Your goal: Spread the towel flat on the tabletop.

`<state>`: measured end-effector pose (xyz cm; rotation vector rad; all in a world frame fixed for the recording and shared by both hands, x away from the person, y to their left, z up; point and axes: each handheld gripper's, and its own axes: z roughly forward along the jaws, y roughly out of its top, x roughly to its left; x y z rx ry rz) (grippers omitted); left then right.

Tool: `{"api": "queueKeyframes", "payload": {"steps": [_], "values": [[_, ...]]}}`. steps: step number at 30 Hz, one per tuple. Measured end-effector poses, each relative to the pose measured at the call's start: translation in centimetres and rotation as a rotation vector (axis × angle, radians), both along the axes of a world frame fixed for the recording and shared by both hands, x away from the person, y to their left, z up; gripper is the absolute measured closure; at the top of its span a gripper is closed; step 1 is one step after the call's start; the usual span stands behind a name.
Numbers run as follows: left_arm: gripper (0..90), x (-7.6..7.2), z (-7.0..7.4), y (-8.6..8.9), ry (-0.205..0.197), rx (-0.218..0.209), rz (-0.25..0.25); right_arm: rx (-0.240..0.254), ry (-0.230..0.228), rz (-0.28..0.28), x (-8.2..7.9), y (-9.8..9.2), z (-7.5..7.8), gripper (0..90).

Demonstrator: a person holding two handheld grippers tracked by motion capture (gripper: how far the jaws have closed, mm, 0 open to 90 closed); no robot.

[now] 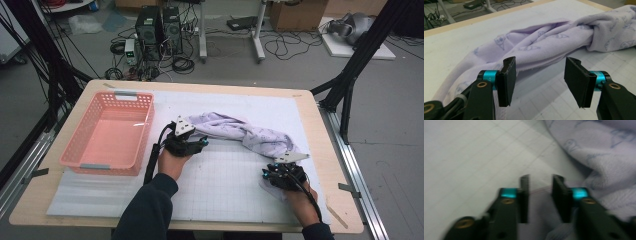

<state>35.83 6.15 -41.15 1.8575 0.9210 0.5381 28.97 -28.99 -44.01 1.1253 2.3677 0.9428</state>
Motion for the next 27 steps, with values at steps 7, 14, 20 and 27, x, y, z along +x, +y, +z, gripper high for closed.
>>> {"api": "queueKeyframes", "payload": {"steps": [7,14,20,27], "values": [[45.0,-1.7,-0.5,1.2,0.013,0.004,0.007,0.042,0.033,0.027,-1.3,0.9,0.0,89.5],[45.5,-3.8,-1.0,2.5,0.019,-0.011,0.022,0.028,-0.041,0.11,-4.0,2.9,0.8,79.3],[45.4,-4.5,-1.0,2.8,0.018,-0.01,0.016,-0.087,-0.033,-0.197,-1.8,1.4,1.0,58.2],[45.4,-4.5,-1.1,3.0,0.019,-0.011,0.019,0.006,0.077,-0.189,-0.9,0.7,0.4,87.0]]}}
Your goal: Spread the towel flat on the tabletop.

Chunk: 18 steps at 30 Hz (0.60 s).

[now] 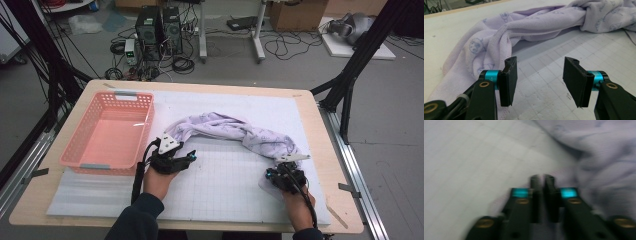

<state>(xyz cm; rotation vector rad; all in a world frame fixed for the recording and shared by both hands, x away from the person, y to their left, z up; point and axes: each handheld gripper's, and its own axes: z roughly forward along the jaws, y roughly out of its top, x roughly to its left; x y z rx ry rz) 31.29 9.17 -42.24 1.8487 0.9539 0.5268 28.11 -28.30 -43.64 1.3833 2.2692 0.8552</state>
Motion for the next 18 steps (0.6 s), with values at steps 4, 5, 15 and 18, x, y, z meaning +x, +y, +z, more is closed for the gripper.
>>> {"api": "queueKeyframes", "payload": {"steps": [4,5,15,18], "values": [[45.9,0.0,-0.1,0.5,0.005,-0.002,0.005,0.072,0.026,0.148,-0.6,1.5,0.0,88.6],[45.9,0.0,-0.1,0.6,0.004,-0.006,0.01,0.079,0.021,0.202,-0.9,2.6,0.0,88.6],[46.1,-0.1,0.3,2.7,0.009,-0.017,0.043,0.167,-0.058,0.609,-4.2,11.3,0.7,86.0],[46.8,0.0,0.0,2.3,0.032,-0.03,0.015,0.195,-0.09,0.576,-4.2,10.2,1.3,68.1]]}}
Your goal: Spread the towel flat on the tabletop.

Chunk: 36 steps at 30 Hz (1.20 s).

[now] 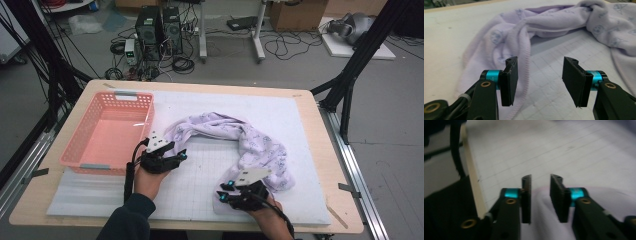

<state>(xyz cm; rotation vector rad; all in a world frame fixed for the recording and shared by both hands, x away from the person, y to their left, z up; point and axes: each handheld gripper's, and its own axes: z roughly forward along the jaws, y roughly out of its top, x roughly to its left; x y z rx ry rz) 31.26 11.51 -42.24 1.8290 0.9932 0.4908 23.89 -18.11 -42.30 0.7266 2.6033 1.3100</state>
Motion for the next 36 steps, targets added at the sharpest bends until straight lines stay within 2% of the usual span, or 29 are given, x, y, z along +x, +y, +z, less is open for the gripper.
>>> {"api": "queueKeyframes", "payload": {"steps": [3,4,5,6,7,8,9,10,11,12,13,14,16,18,19,20,21,22,23,24,25,26,27,28,29,31,32,33,36], "values": [[47.7,0.1,-0.3,-1.3,0.024,-0.009,-0.054,0.087,-0.038,-0.135,0.5,-3.9,1.6,62.2],[48.0,0.2,-0.5,-2.1,0.038,-0.02,-0.087,0.095,-0.063,-0.171,0.6,-5.0,1.9,61.1],[48.2,0.2,-0.6,-2.6,0.046,-0.03,-0.106,0.087,-0.093,-0.255,0.7,-6.8,2.3,61.0],[48.6,0.2,-0.6,-2.6,0.046,-0.03,-0.106,0.087,-0.093,-0.255,0.7,-6.8,2.3,61.0],[48.6,0.3,-0.8,-4.2,0.07,-0.052,-0.165,0.068,-0.122,-0.377,0.9,-9.8,2.7,60.6],[48.6,0.3,-0.8,-4.2,0.07,-0.052,-0.165,0.068,-0.122,-0.377,0.9,-9.8,2.7,60.6],[48.6,0.3,-0.9,-5.6,0.086,-0.043,-0.218,0.062,-0.131,-0.482,0.9,-12.5,2.7,60.3],[48.5,0.3,-0.9,-5.6,0.086,-0.043,-0.218,0.062,-0.131,-0.482,0.9,-12.5,2.7,60.3],[48.3,0.1,-1.1,-7.3,0.101,-0.045,-0.267,0.057,-0.133,-0.552,0.9,-14.6,2.4,60.3],[48.0,0.1,-1.1,-7.3,0.101,-0.045,-0.267,0.057,-0.133,-0.552,0.9,-14.6,2.4,60.3],[47.7,0.0,-1.5,-8.8,0.121,-0.039,-0.305,0.064,-0.12,-0.606,0.9,-16.2,1.9,60.3],[47.1,0.0,-1.5,-8.8,0.121,-0.039,-0.305,0.059,-0.12,-0.623,0.9,-16.6,1.8,60.2],[45.8,-0.1,-2.2,-10.8,0.149,0.002,-0.34,0.053,-0.113,-0.647,1.0,-17.5,1.3,60.2],[44.6,-0.2,-2.3,-11.2,0.155,0.011,-0.347,0.052,-0.104,-0.654,1.0,-17.7,1.1,60.1],[44.4,-0.4,-2.6,-12.3,0.153,0.051,-0.365,0.043,-0.105,-0.661,1.0,-17.8,1.0,59.3],[44.5,-0.4,-2.6,-12.3,0.153,0.051,-0.365,0.037,-0.11,-0.664,1.0,-17.8,1.0,58.8],[45.6,-0.7,-2.9,-13.3,0.132,0.128,-0.375,0.036,-0.116,-0.673,1.0,-17.8,0.9,57.9],[48.5,-0.7,-2.9,-13.3,0.132,0.128,-0.375,0.036,-0.114,-0.677,1.1,-17.8,1.0,57.8],[57.5,-1.0,-2.7,-13.8,0.093,0.18,-0.378,0.035,-0.114,-0.671,1.1,-17.7,0.9,56.4],[80.2,-1.0,-2.7,-13.8,0.093,0.18,-0.378,0.035,-0.114,-0.671,1.1,-17.7,0.9,56.4],[86.6,-1.0,-2.5,-13.6,0.098,0.19,-0.39,0.026,-0.116,-0.655,1.1,-17.4,0.8,55.1],[86.9,-1.0,-2.5,-13.6,0.098,0.19,-0.39,0.019,-0.117,-0.647,1.1,-17.2,0.8,54.2],[87.1,-1.0,-2.4,-12.8,0.09,0.196,-0.334,0.009,-0.119,-0.635,1.1,-17.1,0.7,53.0],[87.1,-1.0,-2.4,-12.8,0.09,0.196,-0.334,0.009,-0.119,-0.635,1.1,-17.1,0.7,53.0],[87.1,-0.7,-2.2,-10.8,0.086,0.138,-0.252,0.009,-0.115,-0.62,1.1,-16.9,0.6,52.2],[87.1,-0.5,-1.9,-8.1,0.072,0.084,-0.18,0.006,-0.116,-0.609,1.2,-16.8,0.5,52.2],[87.1,-0.5,-1.9,-8.1,0.072,0.084,-0.18,0.009,-0.113,-0.605,1.2,-16.6,0.4,52.5],[87.1,-0.6,-1.7,-5.5,0.054,0.051,-0.11,0.007,-0.108,-0.594,1.3,-16.5,0.4,53.2],[87.1,-1.0,-1.5,-1.9,0.049,0.042,-0.025,-0.004,-0.11,-0.567,1.5,-15.8,0.1,53.0]]}}
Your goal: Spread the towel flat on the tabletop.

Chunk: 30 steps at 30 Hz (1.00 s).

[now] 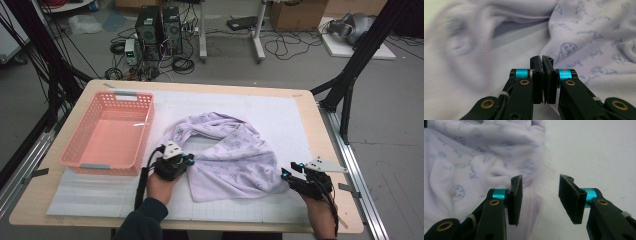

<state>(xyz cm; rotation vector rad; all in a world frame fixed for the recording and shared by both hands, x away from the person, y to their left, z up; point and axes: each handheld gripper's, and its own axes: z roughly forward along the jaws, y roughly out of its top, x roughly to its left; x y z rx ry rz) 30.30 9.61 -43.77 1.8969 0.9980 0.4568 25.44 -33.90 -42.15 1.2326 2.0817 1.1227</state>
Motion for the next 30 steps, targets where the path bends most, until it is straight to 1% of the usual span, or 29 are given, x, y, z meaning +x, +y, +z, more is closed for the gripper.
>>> {"api": "queueKeyframes", "payload": {"steps": [1,2,3,4,5,6,7,8,9,11,12,13,14,15,16,17,18,19,20,21,22,23,24,25,26,27,28,29,30], "values": [[87.1,-0.1,0.0,0.6,-0.003,-0.004,0.014,0.004,0.005,0.008,0.2,0.3,-0.1,52.2],[87.1,-0.1,0.0,0.6,-0.003,-0.004,0.014,0.004,0.005,0.008,0.2,0.3,-0.1,52.2],[87.1,-0.5,0.1,2.2,-0.014,-0.001,0.046,0.001,0.011,0.022,0.3,0.9,-0.1,51.8],[87.1,-0.5,0.1,2.2,-0.014,-0.001,0.046,0.001,0.011,0.022,0.3,0.9,-0.1,51.8],[87.1,-0.8,0.1,3.5,-0.026,-0.007,0.086,0.0,0.024,0.044,0.5,1.6,-0.2,51.8],[87.1,-0.8,0.1,3.5,-0.026,-0.007,0.086,-0.002,0.028,0.052,0.6,1.8,-0.3,51.9],[87.1,-1.1,0.1,4.5,-0.041,-0.004,0.123,-0.003,0.042,0.072,0.8,2.3,-0.5,51.8],[87.1,-1.1,0.1,4.5,-0.041,-0.004,0.123,-0.003,0.042,0.072,0.8,2.3,-0.5,51.8],[87.1,-1.3,0.0,5.2,-0.049,-0.003,0.143,0.008,0.06,0.111,1.2,3.2,-0.9,51.8],[87.1,-1.3,-0.1,5.5,-0.044,-0.005,0.148,0.029,0.087,0.144,1.6,4.2,-1.2,51.1],[87.1,-1.3,-0.1,5.5,-0.044,-0.005,0.148,0.029,0.087,0.144,1.6,4.2,-1.2,51.1],[87.1,-1.4,-0.2,5.5,-0.045,-0.005,0.152,0.029,0.121,0.181,2.3,5.5,-1.6,50.0],[87.1,-1.4,-0.2,5.5,-0.045,-0.005,0.152,0.029,0.121,0.181,2.3,5.5,-1.6,50.0],[87.1,-1.3,-0.3,5.4,-0.044,-0.001,0.151,-0.009,0.154,0.203,3.1,6.8,-2.0,50.3],[87.1,-1.3,-0.3,5.4,-0.044,-0.001,0.151,-0.009,0.154,0.203,3.1,6.8,-2.0,50.3],[87.0,-1.2,-0.3,5.4,-0.04,-0.004,0.143,-0.047,0.182,0.209,3.9,7.5,-2.5,58.2],[87.0,-1.2,-0.3,5.4,-0.04,-0.004,0.143,-0.049,0.17,0.204,4.1,7.5,-2.4,69.7],[87.0,-1.1,-0.4,5.4,-0.036,-0.013,0.136,-0.04,0.183,0.227,4.4,7.4,-2.3,84.7],[87.0,-1.1,-0.4,5.3,-0.033,-0.014,0.137,-0.046,0.178,0.233,4.6,7.3,-2.3,85.8],[87.0,-1.0,-0.4,5.2,-0.034,-0.015,0.133,-0.076,0.162,0.223,4.9,7.2,-2.2,86.4],[87.0,-1.0,-0.4,5.2,-0.034,-0.015,0.133,-0.094,0.148,0.197,5.1,7.0,-2.1,86.5],[87.1,-0.9,-0.5,5.0,-0.025,-0.01,0.14,-0.111,0.125,0.14,5.4,6.3,-2.0,86.6],[87.0,-0.9,-0.5,5.0,-0.025,-0.01,0.14,-0.111,0.114,0.103,5.6,5.9,-2.0,86.6],[87.1,-0.7,-0.6,4.6,-0.021,-0.006,0.151,-0.123,0.094,0.041,6.0,5.0,-2.0,86.6],[87.1,-0.6,-0.7,4.2,-0.02,-0.013,0.151,-0.137,0.078,0.009,6.2,4.5,-1.9,86.6],[87.1,-0.5,-0.8,3.9,-0.023,-0.015,0.146,-0.159,0.049,-0.032,6.5,3.8,-1.9,86.6],[87.1,-0.5,-0.8,3.9,-0.023,-0.015,0.146,-0.159,0.049,-0.032,6.5,3.8,-1.9,86.6],[87.1,-0.3,-0.9,2.7,-0.035,-0.002,0.132,-0.211,-0.004,-0.086,6.9,3.1,-1.8,86.6],[87.1,-0.3,-0.9,2.7,-0.035,-0.002,0.132,-0.233,-0.022,-0.108,7.1,3.0,-1.7,86.5]]}}
